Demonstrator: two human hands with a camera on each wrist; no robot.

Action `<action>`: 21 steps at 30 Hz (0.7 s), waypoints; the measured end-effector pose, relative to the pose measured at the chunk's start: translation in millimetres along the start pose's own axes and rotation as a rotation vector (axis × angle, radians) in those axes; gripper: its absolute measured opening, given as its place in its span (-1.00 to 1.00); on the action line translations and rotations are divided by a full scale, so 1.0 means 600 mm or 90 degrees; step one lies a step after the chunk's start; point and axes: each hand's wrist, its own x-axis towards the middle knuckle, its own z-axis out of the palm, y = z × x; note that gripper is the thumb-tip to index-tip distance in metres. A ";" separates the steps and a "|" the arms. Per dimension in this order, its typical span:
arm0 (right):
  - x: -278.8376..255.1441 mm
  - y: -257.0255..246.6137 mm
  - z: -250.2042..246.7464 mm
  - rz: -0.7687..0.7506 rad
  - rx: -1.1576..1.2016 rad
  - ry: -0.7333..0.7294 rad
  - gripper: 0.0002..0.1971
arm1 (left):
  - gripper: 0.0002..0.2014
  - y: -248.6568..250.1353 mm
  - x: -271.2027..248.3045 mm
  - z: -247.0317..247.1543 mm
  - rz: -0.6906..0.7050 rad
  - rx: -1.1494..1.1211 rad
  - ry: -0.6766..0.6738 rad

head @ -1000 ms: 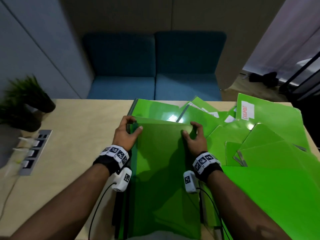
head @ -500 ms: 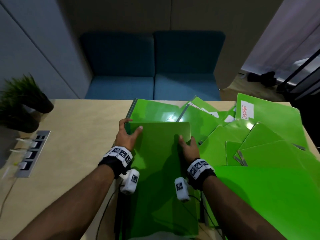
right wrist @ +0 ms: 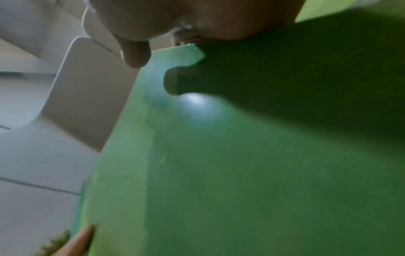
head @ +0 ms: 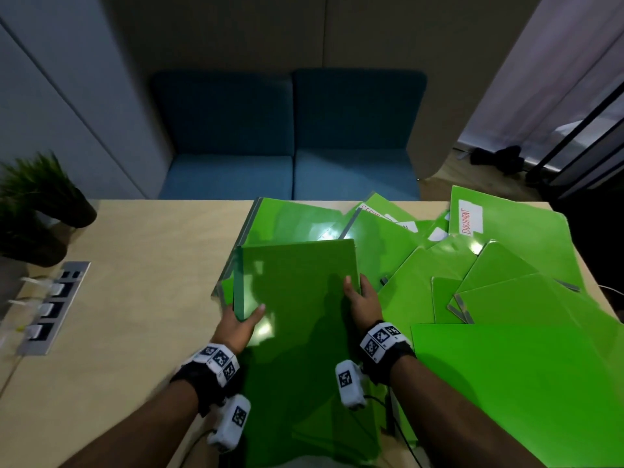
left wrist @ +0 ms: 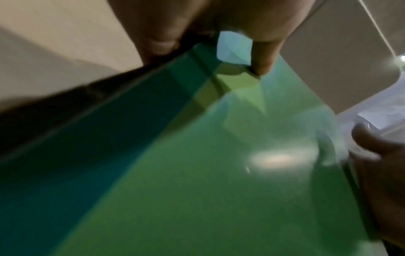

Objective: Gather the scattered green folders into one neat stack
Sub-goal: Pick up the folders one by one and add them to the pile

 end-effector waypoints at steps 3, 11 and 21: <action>0.006 -0.011 0.010 0.013 -0.022 0.008 -0.31 | -0.41 -0.002 0.003 -0.003 -0.009 -0.082 0.059; 0.017 -0.023 0.010 0.007 -0.087 0.027 -0.36 | -0.23 0.017 -0.013 -0.017 0.022 -0.113 0.013; 0.025 -0.065 -0.051 -0.143 -0.422 -0.120 -0.57 | -0.55 0.021 0.001 -0.026 0.038 -0.119 0.068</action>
